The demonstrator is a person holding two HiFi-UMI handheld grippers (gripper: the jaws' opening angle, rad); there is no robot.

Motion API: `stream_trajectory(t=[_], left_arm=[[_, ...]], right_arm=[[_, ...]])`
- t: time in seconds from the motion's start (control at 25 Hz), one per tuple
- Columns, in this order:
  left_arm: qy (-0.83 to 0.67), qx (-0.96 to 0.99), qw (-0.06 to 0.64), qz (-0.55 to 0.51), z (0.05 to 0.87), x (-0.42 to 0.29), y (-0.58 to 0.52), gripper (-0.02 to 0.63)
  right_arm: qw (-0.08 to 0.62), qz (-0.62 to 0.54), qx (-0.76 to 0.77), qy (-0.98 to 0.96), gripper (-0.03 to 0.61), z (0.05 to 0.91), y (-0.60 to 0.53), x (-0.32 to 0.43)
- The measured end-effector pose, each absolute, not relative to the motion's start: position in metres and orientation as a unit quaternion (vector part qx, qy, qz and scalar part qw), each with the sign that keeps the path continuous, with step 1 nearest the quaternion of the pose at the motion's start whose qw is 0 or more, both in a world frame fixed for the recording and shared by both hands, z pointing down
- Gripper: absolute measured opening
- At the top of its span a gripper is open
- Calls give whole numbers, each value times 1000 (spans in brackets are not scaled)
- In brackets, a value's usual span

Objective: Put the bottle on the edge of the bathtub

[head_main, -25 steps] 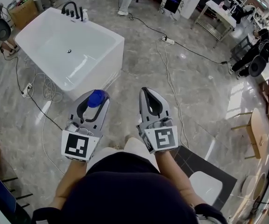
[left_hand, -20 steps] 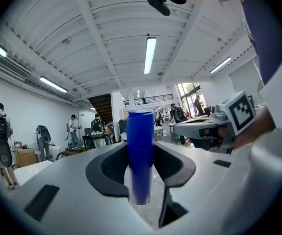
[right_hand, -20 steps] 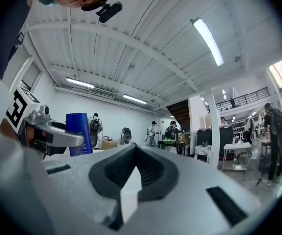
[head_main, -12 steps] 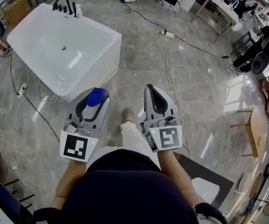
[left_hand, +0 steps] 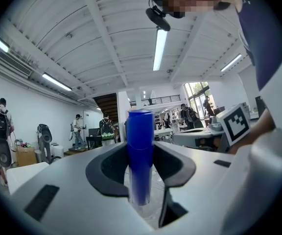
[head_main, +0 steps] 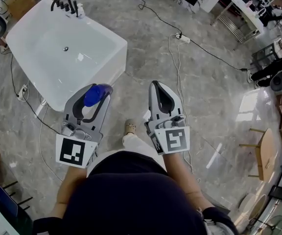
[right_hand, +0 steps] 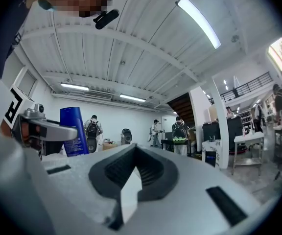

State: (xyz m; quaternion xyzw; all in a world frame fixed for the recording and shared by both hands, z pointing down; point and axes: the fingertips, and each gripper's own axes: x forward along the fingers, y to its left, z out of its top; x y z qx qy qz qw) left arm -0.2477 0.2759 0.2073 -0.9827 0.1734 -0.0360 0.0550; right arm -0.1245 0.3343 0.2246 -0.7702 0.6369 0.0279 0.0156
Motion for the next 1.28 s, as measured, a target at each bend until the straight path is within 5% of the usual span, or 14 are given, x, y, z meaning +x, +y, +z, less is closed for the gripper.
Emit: stream_trajectory(t=[0.48, 1.28], left_arm=[[183, -981, 66, -21, 207, -147, 229, 150], [165, -985, 46, -22, 227, -66, 163, 150]], right_arm=[[17, 29, -768, 640, 0, 231, 297, -23], [0, 21, -782, 623, 0, 252, 257, 46]])
